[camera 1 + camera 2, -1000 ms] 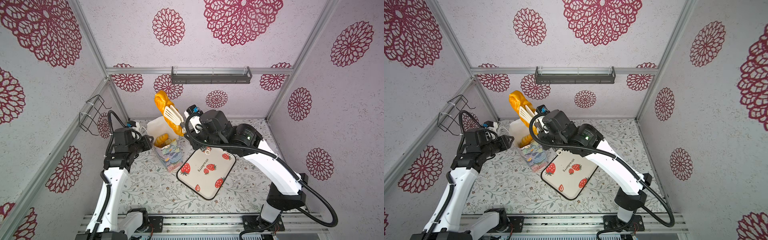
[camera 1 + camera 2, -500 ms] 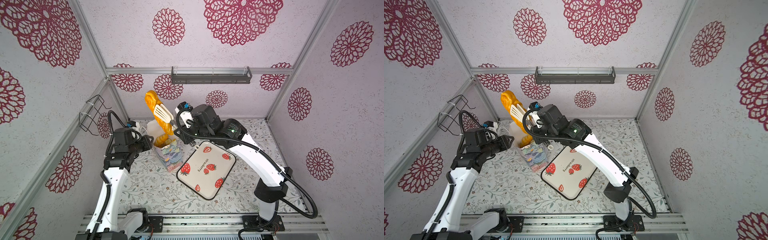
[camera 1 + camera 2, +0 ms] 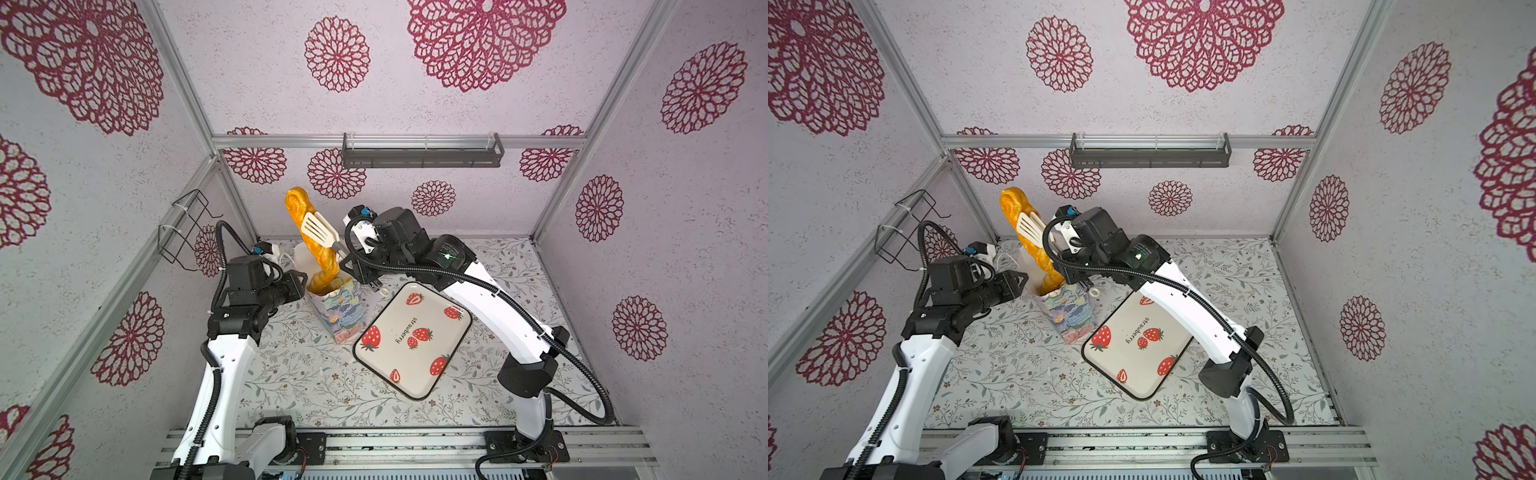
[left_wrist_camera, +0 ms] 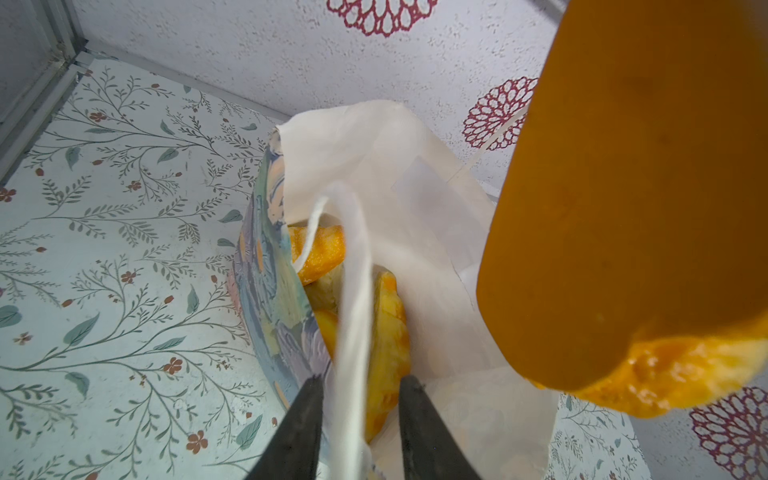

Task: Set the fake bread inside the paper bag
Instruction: 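Carry the braided pastry in the tongs over the bag opening, then lower the braided pastry into the bag and open the tongs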

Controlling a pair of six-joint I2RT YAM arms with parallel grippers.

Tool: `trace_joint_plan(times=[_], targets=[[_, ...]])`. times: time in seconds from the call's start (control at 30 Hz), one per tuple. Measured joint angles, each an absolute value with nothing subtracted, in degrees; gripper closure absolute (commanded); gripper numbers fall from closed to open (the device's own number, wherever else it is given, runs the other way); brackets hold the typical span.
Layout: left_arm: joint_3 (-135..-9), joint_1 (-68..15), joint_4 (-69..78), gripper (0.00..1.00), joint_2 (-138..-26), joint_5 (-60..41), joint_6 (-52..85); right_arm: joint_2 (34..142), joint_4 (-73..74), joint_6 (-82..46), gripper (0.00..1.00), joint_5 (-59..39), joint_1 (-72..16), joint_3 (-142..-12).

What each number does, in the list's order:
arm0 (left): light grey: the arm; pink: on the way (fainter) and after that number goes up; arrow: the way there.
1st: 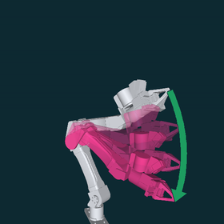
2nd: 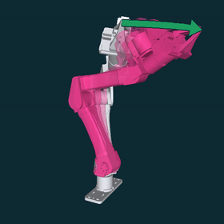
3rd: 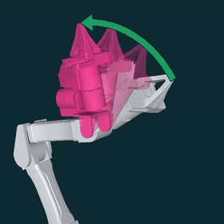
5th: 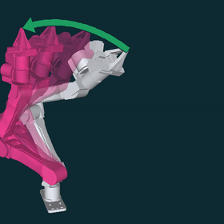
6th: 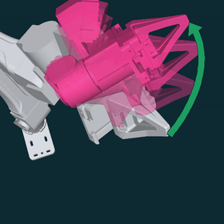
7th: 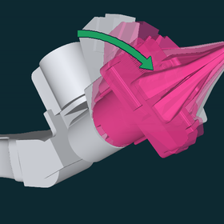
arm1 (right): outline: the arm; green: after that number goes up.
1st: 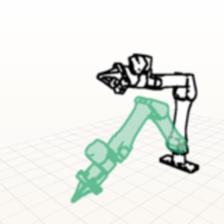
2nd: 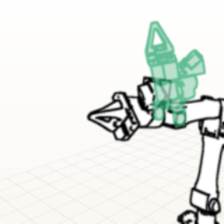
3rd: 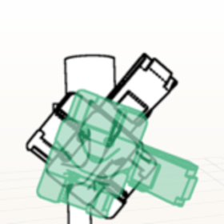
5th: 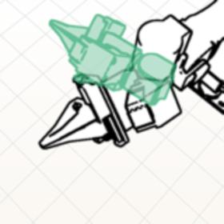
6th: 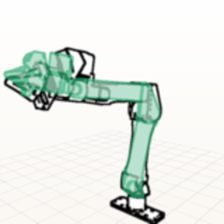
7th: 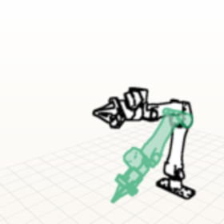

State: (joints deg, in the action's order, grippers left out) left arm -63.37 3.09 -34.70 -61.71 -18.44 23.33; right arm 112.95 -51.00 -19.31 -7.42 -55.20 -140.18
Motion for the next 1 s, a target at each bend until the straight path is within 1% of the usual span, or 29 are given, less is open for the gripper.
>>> trace_joint_plan(times=[0.13, 0.5, 0.63, 0.8, 0.9, 1.0], targets=[[-63.4, 3.1, -34.7, 0.65, -61.7, -18.4, 23.3, 112.9, -50.3, -19.7, 0.72, -7.4, -55.2, -138.5], [-63.4, 3.1, -34.7, 0.65, -61.7, -18.5, 23.3, 111.1, -48.7, -20.7, 0.68, -6.3, -55.2, -126.4], [-63.4, 3.1, -34.7, 0.65, -61.7, -18.5, 23.3, 109.8, -48.4, -20.8, 0.64, -6.2, -55.2, -125.1], [-63.4, 3.1, -34.7, 0.65, -61.7, -18.5, 23.3, 107.7, -47.4, -21.1, 0.55, -6.0, -55.2, -125.0], [-63.4, 3.1, -34.7, 0.65, -61.7, -18.4, 23.3, 106.4, -46.5, -21.1, 0.52, -6.0, -55.2, -124.9], [-63.4, 3.1, -34.7, 0.65, -61.7, -18.4, 23.3, 105.0, -46.1, -21.1, 0.52, -5.8, -55.2, -124.2]])
